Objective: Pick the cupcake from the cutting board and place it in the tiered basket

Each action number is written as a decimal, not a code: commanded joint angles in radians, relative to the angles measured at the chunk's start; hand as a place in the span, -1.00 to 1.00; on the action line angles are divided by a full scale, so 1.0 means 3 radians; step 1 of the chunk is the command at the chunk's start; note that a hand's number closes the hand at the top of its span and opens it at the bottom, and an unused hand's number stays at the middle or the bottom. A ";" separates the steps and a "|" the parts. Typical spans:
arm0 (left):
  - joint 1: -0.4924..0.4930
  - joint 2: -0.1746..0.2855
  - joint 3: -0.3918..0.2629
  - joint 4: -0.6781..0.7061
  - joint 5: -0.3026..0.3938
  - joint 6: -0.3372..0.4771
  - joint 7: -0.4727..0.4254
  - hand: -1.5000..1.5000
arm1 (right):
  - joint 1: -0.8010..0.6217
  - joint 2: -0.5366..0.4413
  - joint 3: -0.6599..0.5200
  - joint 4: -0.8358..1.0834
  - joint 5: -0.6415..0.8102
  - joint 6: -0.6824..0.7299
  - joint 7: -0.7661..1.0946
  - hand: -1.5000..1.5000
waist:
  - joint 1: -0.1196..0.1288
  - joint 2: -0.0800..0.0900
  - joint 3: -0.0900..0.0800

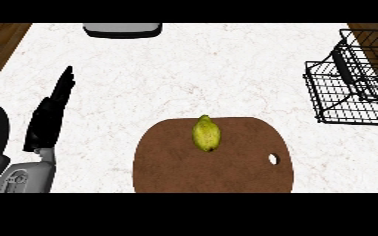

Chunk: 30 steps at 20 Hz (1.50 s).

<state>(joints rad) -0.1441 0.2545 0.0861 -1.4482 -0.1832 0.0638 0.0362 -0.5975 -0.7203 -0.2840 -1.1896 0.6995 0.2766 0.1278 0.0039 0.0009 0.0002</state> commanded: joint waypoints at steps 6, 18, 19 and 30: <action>0.0101 -0.0060 -0.0034 -0.0172 -0.0034 -0.0028 0.0094 0.00 | -0.0024 0.0107 -0.0363 0.0521 -0.0318 -0.0135 -0.0246 -1.00 | 0.0015 0.0000 0.0001; -0.0133 0.0073 0.0168 0.0197 0.0031 -0.0144 -0.0071 0.00 | -0.0120 -0.0122 -0.0926 0.0060 -0.0797 -0.0236 0.0159 -1.00 | -0.0036 -0.0010 -0.0004; -0.0100 -0.0078 0.0044 0.0129 -0.0063 -0.0024 0.0002 0.00 | -0.0048 -0.0242 -0.1124 0.0321 -0.0907 -0.0231 -0.0039 -1.00 | -0.0032 -0.0006 -0.0001; 0.0289 -0.0194 -0.0084 -0.0333 -0.0153 0.0026 0.0161 0.00 | 0.0872 -0.1022 -0.2035 0.0822 -0.1581 0.0812 -0.0381 -1.00 | -0.0039 -0.0013 0.0004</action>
<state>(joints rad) -0.1242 0.2317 0.0951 -1.4926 -0.2092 0.0559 0.0726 -0.4304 -0.9502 -0.8108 -1.0236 0.2700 0.4437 0.1098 -0.0121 -0.0036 0.0004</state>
